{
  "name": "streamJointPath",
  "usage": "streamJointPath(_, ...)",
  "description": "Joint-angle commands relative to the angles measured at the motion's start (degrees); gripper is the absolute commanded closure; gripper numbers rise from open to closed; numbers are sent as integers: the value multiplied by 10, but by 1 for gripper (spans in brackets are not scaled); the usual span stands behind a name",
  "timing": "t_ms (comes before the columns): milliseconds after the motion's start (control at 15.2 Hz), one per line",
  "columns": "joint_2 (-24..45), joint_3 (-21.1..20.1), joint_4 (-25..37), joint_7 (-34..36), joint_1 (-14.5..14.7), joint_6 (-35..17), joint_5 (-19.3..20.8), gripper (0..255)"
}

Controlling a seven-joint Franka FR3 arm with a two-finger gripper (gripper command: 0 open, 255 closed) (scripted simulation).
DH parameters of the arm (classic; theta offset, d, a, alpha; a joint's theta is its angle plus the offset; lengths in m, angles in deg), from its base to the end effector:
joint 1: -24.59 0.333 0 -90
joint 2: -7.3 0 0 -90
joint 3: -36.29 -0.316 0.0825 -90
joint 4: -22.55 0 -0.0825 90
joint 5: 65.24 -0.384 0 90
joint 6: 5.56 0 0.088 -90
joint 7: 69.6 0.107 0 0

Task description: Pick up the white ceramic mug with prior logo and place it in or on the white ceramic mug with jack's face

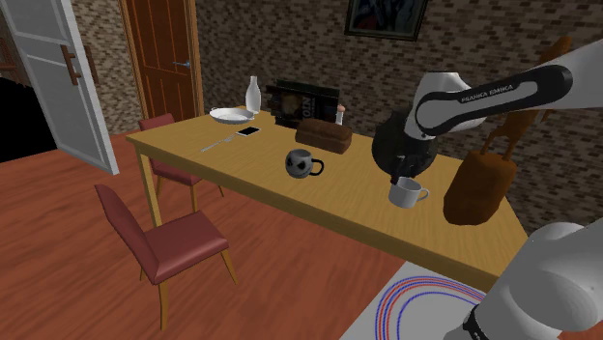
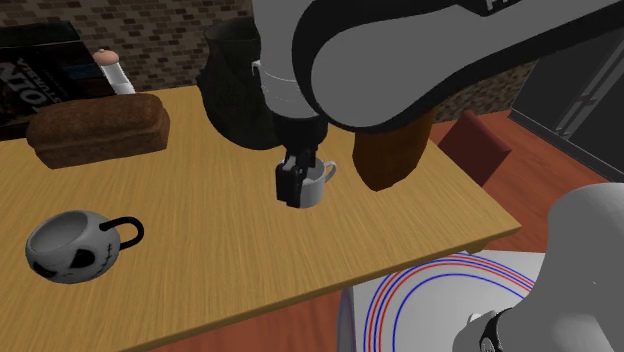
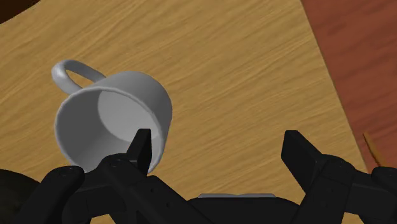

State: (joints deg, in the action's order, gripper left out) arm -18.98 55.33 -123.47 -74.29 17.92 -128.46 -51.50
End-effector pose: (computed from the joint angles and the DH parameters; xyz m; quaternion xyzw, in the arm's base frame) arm 0.3609 -0.1849 0.4218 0.9938 -0.1050 0.0131 0.0336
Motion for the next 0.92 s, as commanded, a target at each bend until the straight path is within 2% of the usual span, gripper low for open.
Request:
streamJointPath(0,42,22,10,-17,-2,-37,-5,0)
streamJointPath(264,117,61,33,-56,-2,-96,-29,0)
streamJointPath(858,166,73,12,-68,2,-163,-44,0)
